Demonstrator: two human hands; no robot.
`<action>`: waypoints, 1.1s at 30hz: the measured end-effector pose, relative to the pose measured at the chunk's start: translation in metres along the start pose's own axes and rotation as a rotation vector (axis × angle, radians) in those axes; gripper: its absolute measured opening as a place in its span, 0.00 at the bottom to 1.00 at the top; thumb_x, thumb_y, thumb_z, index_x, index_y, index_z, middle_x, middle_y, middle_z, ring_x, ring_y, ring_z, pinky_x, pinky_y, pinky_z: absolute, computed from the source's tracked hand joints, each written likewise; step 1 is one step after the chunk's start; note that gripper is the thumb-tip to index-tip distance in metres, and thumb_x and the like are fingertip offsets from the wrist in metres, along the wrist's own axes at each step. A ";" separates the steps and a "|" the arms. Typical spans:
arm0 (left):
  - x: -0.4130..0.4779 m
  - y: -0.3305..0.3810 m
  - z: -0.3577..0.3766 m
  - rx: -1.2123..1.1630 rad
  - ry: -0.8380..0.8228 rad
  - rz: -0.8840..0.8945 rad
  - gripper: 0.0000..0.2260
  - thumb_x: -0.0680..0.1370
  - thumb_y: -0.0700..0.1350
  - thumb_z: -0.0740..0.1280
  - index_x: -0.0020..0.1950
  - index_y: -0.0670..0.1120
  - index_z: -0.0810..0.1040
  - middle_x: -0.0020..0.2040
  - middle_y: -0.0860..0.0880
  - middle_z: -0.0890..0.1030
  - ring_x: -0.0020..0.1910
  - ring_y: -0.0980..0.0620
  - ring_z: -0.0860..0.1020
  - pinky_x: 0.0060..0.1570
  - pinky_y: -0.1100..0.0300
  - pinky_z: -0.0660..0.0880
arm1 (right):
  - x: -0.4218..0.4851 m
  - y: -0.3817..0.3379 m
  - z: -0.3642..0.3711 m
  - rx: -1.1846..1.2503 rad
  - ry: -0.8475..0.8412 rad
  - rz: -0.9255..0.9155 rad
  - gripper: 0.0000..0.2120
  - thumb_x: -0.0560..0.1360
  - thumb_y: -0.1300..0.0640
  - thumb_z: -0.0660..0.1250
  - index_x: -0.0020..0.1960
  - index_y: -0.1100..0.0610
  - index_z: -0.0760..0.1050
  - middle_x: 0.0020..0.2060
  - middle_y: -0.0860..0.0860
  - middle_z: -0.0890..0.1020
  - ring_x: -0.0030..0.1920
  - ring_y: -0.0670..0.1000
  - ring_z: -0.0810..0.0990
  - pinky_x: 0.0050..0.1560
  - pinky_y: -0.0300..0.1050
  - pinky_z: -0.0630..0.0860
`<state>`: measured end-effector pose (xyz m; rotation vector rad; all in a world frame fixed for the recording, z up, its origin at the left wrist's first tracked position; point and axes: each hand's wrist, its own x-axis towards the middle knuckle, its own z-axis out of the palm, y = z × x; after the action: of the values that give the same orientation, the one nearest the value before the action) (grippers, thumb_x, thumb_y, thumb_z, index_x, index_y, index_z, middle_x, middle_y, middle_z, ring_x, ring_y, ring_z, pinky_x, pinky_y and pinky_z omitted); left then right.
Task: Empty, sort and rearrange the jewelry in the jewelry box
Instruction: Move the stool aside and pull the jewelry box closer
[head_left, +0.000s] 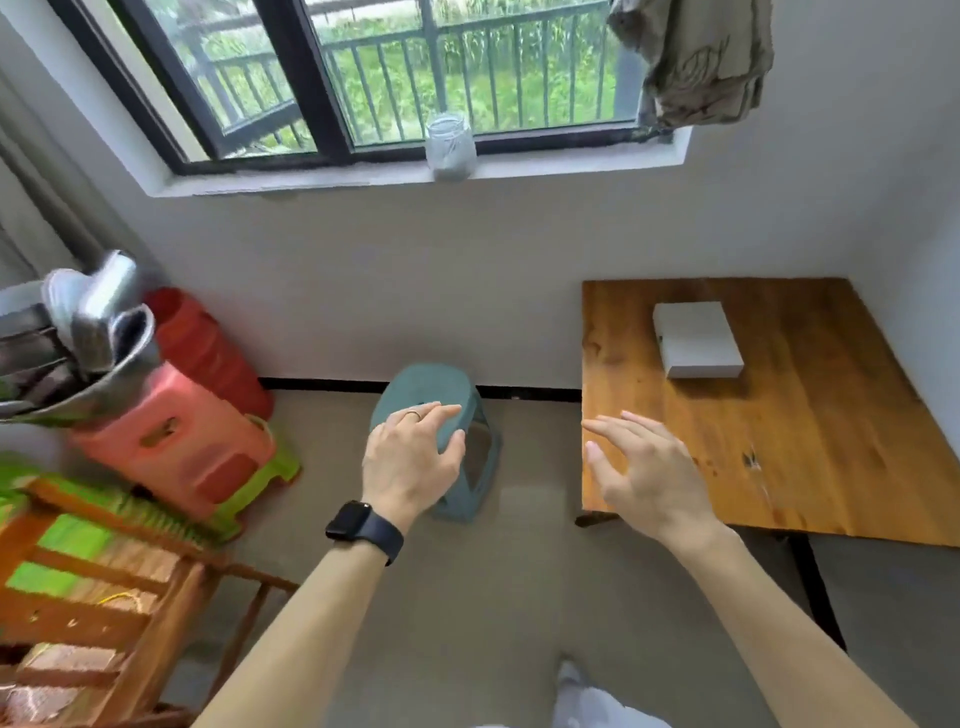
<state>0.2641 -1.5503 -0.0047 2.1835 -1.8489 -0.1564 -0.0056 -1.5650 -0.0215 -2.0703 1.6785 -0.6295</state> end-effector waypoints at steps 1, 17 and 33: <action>0.022 0.001 0.002 -0.004 -0.002 0.006 0.17 0.80 0.56 0.64 0.69 0.58 0.76 0.69 0.55 0.77 0.70 0.52 0.70 0.69 0.54 0.66 | 0.019 0.003 0.003 0.002 -0.008 0.012 0.16 0.81 0.48 0.63 0.67 0.46 0.78 0.66 0.43 0.79 0.73 0.47 0.68 0.72 0.50 0.65; 0.350 0.024 0.093 0.032 -0.238 0.367 0.17 0.79 0.54 0.64 0.68 0.58 0.77 0.68 0.55 0.77 0.68 0.49 0.73 0.65 0.54 0.70 | 0.231 0.048 0.063 -0.005 0.046 0.357 0.16 0.81 0.45 0.61 0.67 0.44 0.77 0.66 0.41 0.78 0.73 0.46 0.68 0.72 0.52 0.67; 0.498 0.230 0.234 0.091 -0.539 1.062 0.16 0.80 0.51 0.60 0.67 0.58 0.77 0.66 0.57 0.79 0.68 0.51 0.74 0.64 0.52 0.72 | 0.291 0.154 0.062 0.063 0.323 0.918 0.17 0.82 0.45 0.59 0.68 0.44 0.76 0.66 0.40 0.78 0.73 0.46 0.68 0.69 0.45 0.67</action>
<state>0.0734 -2.1043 -0.1173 0.9656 -3.0684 -0.4557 -0.0415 -1.8791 -0.1320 -0.9708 2.4570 -0.6800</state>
